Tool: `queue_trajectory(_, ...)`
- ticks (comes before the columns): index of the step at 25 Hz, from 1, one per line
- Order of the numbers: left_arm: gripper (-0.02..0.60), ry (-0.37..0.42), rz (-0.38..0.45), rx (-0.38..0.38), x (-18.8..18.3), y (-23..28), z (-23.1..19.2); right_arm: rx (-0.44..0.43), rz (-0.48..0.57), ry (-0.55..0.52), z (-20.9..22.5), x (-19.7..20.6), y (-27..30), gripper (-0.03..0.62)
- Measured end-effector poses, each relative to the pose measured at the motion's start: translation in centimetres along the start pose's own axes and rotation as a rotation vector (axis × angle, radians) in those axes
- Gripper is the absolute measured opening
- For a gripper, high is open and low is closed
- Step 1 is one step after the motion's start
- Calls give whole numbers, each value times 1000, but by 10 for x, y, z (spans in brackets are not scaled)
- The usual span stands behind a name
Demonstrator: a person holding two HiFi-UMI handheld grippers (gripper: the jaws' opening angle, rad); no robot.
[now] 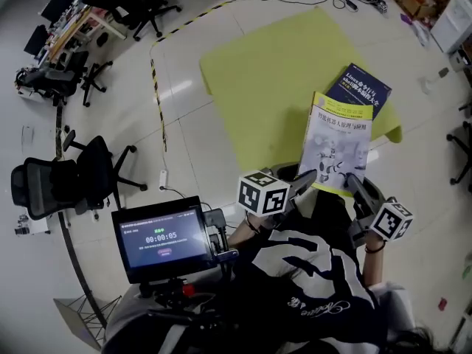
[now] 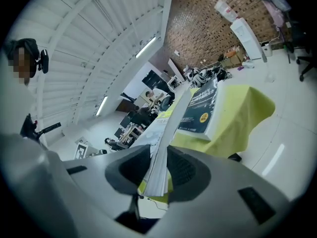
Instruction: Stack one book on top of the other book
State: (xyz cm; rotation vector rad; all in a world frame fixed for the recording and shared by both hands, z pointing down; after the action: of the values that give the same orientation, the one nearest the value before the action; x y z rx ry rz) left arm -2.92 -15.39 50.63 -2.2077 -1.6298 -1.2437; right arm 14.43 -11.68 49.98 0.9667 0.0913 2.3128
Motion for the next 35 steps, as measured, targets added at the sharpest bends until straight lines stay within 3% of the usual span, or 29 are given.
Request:
queue_trajectory(5, 150, 5, -8, 32, -2, 17, 0, 37, 20, -22, 9, -9, -3, 101)
queue_trajectory(8, 150, -21, 10, 12, 6, 35, -5, 34, -7, -43, 29, -14, 1, 103)
queue_trajectory(13, 150, -80, 29, -76, -34, 158, 13, -1, -106, -58, 121, -122, 14, 104)
queue_trajectory(17, 150, -103, 34, -151, -51, 208, 14, -36, -171, -69, 161, -164, 30, 104)
queue_trajectory(22, 150, -101, 24, -221, -53, 211, -1, -60, -229, -75, 171, -163, 51, 103)
queue_trajectory(29, 149, -59, -55, -327, -38, 211, -30, -17, -297, -52, 190, -133, 71, 103)
queue_trajectory(35, 150, -152, -11, -295, -31, 217, -40, 17, -252, 8, 204, -127, 71, 107)
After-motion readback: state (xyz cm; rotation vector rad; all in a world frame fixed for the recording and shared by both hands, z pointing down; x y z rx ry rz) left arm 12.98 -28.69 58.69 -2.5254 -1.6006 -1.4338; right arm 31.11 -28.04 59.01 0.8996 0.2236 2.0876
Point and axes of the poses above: the fingertips, and each gripper's own axes: y forward along the fingers, z to its right, x out of its underside, the point moved 4 cm from there along -y, backward along the fingers, and after that the axes turned 7 degrees about z, right-handed, at the moved point
